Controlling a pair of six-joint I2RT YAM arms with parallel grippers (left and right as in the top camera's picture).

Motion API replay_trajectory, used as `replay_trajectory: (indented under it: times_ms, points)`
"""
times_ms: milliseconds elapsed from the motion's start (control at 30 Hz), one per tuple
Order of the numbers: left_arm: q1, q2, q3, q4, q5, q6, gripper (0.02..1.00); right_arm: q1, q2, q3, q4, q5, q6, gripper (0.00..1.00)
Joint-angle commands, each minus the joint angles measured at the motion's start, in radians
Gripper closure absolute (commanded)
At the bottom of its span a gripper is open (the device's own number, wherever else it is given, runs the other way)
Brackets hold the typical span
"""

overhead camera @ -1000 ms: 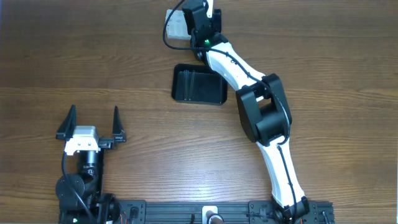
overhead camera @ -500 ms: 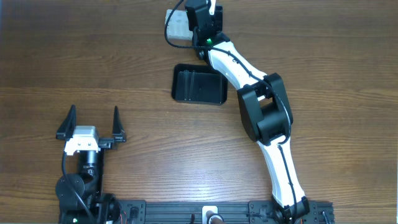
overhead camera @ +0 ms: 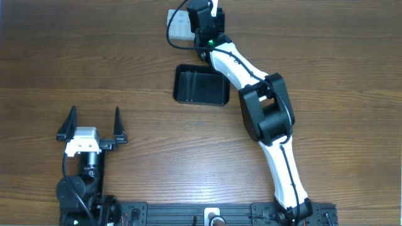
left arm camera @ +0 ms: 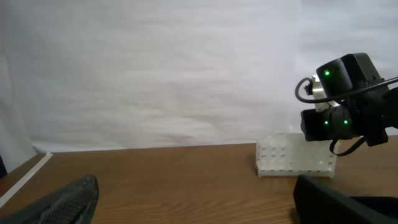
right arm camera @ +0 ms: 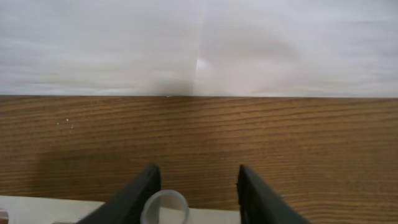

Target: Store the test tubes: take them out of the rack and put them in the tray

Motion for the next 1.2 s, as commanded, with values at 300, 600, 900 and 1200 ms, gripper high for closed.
replay_trajectory:
  times_ms: [300,600,900,1200]
  points:
    - [0.005,-0.007,-0.003,0.004,0.011,0.014,0.018,-0.006,0.021,0.021,0.008,0.013,0.005,0.698]
    - [0.005,-0.007,-0.003,0.004,0.011,0.014,0.018,-0.006,0.021,0.021,0.008,0.013,0.005,0.755]
    - [0.005,-0.007,-0.003,0.004,0.011,0.014,0.018,-0.006,0.020,0.021,0.015,0.013,0.004,0.798]
    - [0.005,-0.007,-0.003,0.004,0.011,0.014,0.018,-0.006,0.016,0.021,0.019,0.013,0.005,0.836]
